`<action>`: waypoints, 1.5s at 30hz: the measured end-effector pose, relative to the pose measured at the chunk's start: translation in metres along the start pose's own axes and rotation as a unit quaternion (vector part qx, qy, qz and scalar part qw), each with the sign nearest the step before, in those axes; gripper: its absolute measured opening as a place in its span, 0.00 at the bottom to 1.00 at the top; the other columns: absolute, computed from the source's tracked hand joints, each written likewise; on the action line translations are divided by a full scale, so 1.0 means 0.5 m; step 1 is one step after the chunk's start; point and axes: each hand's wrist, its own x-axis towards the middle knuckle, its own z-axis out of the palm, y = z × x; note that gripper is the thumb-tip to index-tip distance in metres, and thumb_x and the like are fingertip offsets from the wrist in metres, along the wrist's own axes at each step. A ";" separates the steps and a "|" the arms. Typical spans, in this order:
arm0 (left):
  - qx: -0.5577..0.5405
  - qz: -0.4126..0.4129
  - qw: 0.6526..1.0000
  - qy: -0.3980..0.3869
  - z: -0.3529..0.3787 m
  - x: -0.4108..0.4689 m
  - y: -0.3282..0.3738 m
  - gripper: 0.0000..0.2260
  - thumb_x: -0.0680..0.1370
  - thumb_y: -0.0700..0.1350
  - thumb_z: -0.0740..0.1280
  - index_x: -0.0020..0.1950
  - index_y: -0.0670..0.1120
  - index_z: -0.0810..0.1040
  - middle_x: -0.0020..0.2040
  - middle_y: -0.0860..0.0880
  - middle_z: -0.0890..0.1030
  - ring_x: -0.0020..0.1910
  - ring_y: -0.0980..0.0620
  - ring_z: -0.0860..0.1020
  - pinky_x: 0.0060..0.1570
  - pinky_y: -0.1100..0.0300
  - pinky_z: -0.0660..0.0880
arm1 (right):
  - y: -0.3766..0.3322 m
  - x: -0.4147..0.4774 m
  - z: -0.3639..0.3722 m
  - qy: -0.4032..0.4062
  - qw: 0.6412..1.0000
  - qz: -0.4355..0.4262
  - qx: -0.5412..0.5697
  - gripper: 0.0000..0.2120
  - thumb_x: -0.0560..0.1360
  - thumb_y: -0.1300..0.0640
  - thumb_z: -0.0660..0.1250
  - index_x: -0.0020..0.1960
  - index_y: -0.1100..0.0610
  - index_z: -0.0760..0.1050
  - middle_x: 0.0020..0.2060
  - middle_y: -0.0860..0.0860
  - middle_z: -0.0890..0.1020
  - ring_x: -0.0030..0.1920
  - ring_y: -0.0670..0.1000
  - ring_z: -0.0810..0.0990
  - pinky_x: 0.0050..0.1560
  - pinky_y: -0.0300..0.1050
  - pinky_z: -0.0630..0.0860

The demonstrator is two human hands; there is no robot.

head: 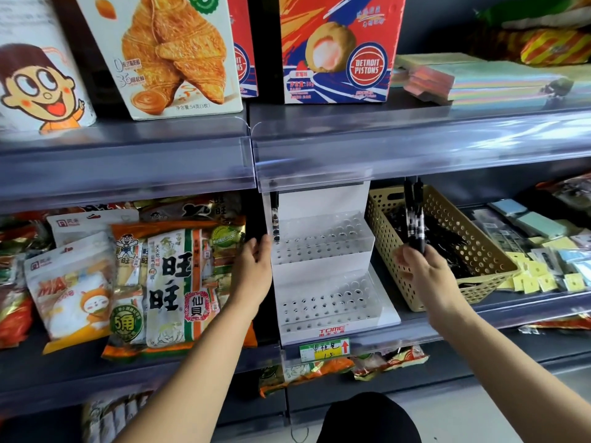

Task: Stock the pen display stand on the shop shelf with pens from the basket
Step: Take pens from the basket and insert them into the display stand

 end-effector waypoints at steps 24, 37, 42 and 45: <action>-0.116 -0.237 0.964 -0.021 0.093 -0.074 -0.104 0.23 0.82 0.55 0.50 0.76 0.48 0.59 0.76 0.48 0.61 0.73 0.46 0.62 0.68 0.51 0.60 | 0.104 0.061 0.094 0.019 0.989 0.129 -0.065 0.15 0.79 0.61 0.53 0.34 0.54 0.60 0.27 0.49 0.60 0.28 0.47 0.56 0.29 0.43 0.54; -0.119 -0.211 0.970 -0.026 0.075 -0.109 -0.085 0.21 0.83 0.51 0.51 0.76 0.49 0.59 0.76 0.48 0.60 0.73 0.47 0.60 0.69 0.51 0.59 | 0.088 0.037 0.067 0.005 0.989 0.128 -0.074 0.15 0.79 0.61 0.54 0.34 0.52 0.60 0.27 0.49 0.61 0.28 0.48 0.57 0.31 0.43 0.56; -0.128 -0.188 0.973 -0.027 0.068 -0.162 -0.085 0.19 0.83 0.50 0.51 0.75 0.49 0.61 0.75 0.49 0.62 0.73 0.47 0.61 0.68 0.53 0.60 | 0.100 -0.005 0.047 0.003 0.991 0.123 -0.060 0.16 0.79 0.61 0.54 0.34 0.51 0.60 0.27 0.48 0.62 0.28 0.47 0.59 0.32 0.43 0.57; -0.134 -0.172 0.976 -0.025 0.062 -0.189 -0.095 0.19 0.83 0.49 0.52 0.74 0.49 0.63 0.74 0.49 0.64 0.72 0.49 0.63 0.64 0.58 0.61 | 0.109 -0.025 0.038 -0.001 0.992 0.114 -0.050 0.16 0.79 0.61 0.54 0.34 0.48 0.60 0.29 0.46 0.63 0.30 0.46 0.60 0.34 0.42 0.59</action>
